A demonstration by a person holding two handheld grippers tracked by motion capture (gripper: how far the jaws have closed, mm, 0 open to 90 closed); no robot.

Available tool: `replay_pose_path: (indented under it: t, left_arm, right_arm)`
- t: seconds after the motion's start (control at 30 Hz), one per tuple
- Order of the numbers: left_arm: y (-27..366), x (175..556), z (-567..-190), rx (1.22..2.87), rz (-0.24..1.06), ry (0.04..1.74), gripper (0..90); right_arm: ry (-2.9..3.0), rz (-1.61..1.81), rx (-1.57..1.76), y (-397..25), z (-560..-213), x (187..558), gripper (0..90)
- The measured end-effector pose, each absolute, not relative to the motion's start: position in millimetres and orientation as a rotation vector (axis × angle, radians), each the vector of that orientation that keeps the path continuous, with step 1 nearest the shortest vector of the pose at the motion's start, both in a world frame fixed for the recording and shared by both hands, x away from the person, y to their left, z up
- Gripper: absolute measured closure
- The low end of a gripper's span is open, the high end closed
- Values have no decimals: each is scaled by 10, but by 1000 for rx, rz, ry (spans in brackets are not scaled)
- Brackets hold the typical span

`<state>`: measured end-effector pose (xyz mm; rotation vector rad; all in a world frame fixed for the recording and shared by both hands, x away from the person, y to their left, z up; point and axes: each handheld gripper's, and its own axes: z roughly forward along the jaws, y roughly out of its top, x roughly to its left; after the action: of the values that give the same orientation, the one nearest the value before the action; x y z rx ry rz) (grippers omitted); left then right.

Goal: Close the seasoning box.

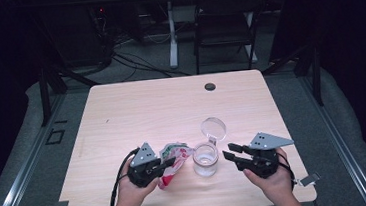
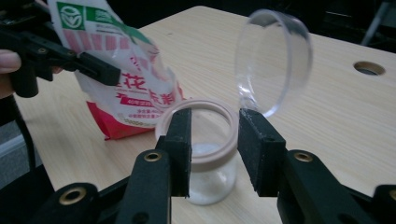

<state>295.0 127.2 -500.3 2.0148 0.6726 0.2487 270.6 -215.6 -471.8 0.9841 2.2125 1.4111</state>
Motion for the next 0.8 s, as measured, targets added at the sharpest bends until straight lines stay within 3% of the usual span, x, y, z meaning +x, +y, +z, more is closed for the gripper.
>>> replay_pose_path:
  t: [0.4,0.8]
  left_arm:
    - [1392,2949,-4926,2042,279,646,895]
    - [1295,2913,-5054,1986,182,651,873]
  right_arm:
    - [2317,1424,834,-1710,-4639,2831,637]
    - [2392,1407,730,-1367,-4586,2927,595]
